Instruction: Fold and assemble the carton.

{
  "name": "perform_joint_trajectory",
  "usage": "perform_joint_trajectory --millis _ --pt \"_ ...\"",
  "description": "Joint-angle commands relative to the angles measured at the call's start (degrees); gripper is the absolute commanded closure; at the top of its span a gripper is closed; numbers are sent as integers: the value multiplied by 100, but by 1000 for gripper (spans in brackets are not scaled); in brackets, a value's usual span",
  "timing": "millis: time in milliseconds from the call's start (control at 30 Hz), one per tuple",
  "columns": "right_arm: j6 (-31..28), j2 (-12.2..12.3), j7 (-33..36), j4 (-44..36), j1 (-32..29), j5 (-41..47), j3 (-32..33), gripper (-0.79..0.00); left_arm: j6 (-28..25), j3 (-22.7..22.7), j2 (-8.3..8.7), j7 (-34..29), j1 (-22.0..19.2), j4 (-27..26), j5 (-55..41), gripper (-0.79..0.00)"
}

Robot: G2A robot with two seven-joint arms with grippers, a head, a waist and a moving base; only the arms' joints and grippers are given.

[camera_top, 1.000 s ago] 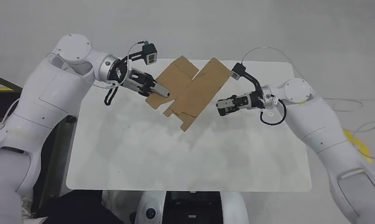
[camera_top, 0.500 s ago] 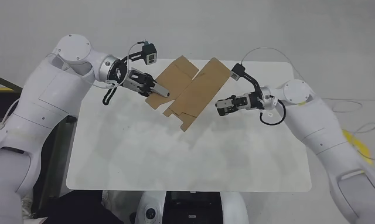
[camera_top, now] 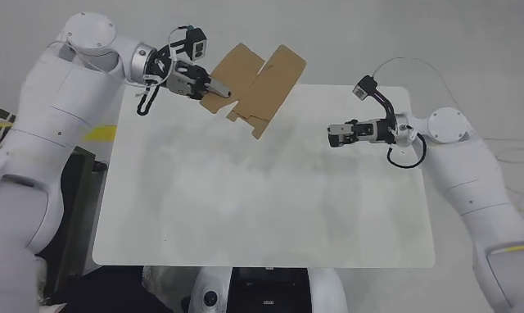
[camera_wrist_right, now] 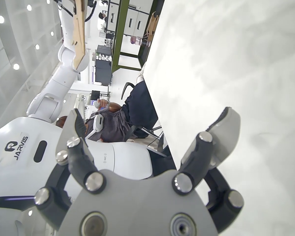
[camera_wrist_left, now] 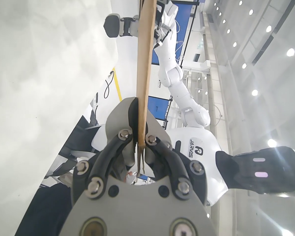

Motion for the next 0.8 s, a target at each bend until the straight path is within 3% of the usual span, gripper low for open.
perform_joint_trajectory --millis 0,200,767 --pt "-42 16 -41 -12 -37 40 60 -785 -58 226 -137 0 -229 391 -110 0" --pt "-176 51 -175 -84 -177 8 165 -785 -279 859 -468 0 -667 1025 -381 0" --pt "-176 51 -175 -84 -177 8 165 -785 -279 859 -468 0 -667 1025 -381 0"
